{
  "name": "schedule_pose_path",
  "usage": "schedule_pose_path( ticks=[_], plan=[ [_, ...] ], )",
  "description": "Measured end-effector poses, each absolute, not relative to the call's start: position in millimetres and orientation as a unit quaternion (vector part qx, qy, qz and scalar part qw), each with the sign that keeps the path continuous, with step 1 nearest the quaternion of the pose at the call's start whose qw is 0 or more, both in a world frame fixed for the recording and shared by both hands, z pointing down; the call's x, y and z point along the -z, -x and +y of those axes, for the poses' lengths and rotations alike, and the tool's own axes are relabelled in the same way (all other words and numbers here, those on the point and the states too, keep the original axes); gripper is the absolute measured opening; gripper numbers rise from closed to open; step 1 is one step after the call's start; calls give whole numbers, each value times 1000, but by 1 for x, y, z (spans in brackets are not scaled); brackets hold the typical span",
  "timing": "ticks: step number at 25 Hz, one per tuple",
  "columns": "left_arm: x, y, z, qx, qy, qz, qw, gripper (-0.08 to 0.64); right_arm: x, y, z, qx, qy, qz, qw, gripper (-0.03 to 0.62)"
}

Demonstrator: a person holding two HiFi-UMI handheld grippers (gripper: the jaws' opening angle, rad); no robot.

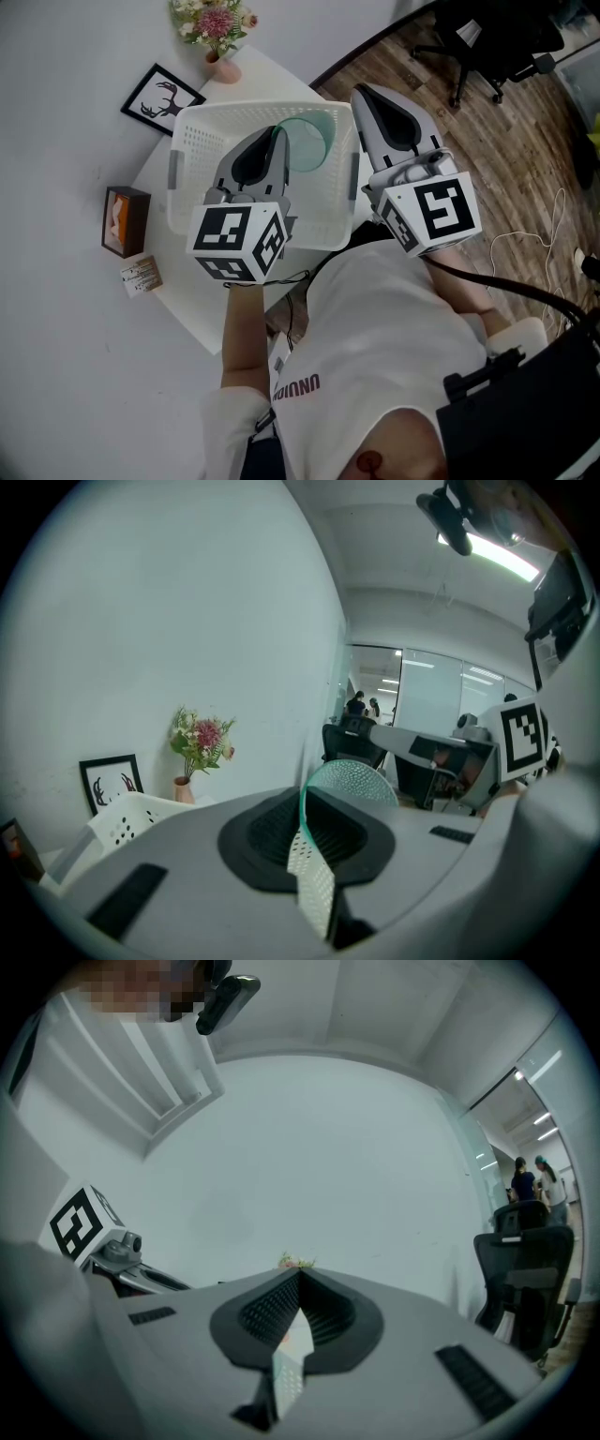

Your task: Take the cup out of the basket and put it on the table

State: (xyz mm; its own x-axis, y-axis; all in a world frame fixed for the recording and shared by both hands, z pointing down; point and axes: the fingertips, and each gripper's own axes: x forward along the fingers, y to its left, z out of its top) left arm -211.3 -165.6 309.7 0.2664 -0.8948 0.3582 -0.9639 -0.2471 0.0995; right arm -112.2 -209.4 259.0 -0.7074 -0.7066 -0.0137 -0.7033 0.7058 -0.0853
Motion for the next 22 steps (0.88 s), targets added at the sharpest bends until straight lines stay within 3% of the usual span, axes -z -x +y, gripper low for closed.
schedule_pose_path(
  ticks=[22],
  plan=[
    [-308, 214, -164, -116, -781, -595, 148, 32, -259, 115, -209, 38, 381, 923, 24, 18]
  ],
)
